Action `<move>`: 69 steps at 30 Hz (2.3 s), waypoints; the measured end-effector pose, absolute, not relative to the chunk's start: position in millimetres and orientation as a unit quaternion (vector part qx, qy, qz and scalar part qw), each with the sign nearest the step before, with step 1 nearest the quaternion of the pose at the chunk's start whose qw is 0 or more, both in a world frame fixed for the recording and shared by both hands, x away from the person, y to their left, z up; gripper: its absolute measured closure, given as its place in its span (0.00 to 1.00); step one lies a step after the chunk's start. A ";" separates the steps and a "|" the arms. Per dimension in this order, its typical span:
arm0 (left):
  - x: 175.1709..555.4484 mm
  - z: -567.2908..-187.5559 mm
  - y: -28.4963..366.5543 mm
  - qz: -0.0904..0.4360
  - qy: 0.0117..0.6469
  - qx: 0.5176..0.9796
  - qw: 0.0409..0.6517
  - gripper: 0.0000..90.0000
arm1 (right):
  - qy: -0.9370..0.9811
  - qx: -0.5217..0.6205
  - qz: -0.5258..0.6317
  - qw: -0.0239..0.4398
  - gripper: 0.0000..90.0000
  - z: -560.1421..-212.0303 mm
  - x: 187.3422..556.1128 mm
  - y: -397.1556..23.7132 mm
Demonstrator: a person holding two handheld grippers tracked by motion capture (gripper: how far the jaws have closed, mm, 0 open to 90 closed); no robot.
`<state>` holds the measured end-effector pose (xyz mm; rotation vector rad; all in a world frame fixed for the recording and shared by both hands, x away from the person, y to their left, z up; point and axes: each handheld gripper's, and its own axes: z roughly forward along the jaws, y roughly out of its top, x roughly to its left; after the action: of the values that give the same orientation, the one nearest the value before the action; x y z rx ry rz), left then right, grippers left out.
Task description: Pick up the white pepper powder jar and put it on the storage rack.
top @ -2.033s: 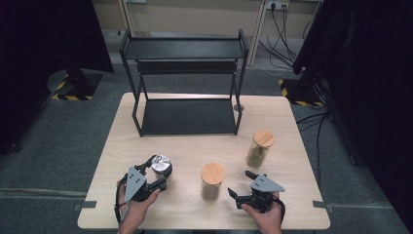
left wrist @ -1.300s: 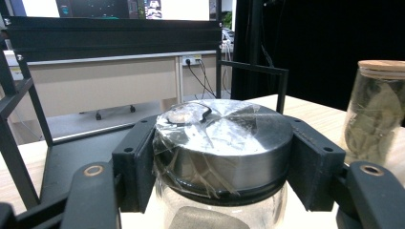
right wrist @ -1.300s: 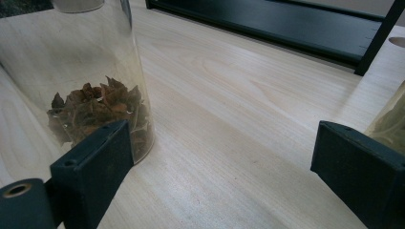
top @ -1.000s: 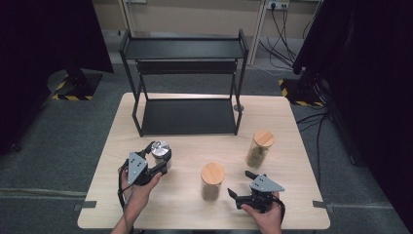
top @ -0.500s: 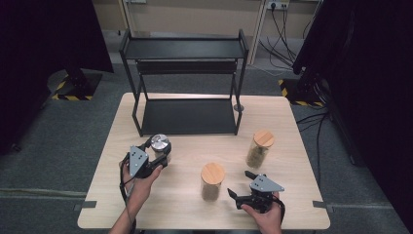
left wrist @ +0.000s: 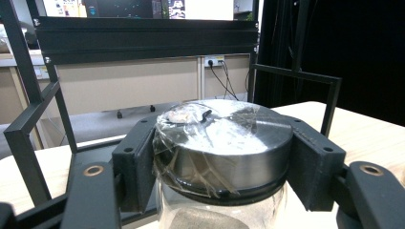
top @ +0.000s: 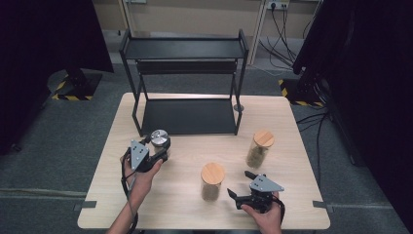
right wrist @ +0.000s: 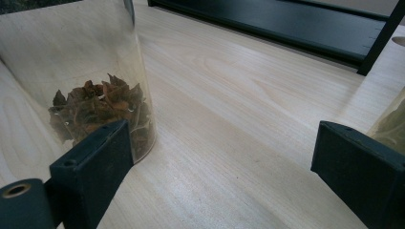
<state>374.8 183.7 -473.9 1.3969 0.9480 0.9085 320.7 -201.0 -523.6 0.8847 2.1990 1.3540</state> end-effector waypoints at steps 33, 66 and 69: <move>413.0 -470.0 177.9 0.406 0.414 0.594 0.558 0.39 | 0.791 0.318 0.482 0.204 0.08 -523.6 320.5 -200.5; 451.3 -464.3 175.2 0.416 0.428 0.581 0.553 0.39 | 0.792 0.316 0.481 0.203 0.08 -523.6 320.4 -200.2; 454.3 -464.2 176.3 0.417 0.430 0.579 0.553 0.39 | 0.793 0.316 0.480 0.203 0.08 -523.6 320.3 -200.1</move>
<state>454.3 176.3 -464.2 1.3696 1.0169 0.9870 320.3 -200.1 -523.6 0.8826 2.2123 1.3406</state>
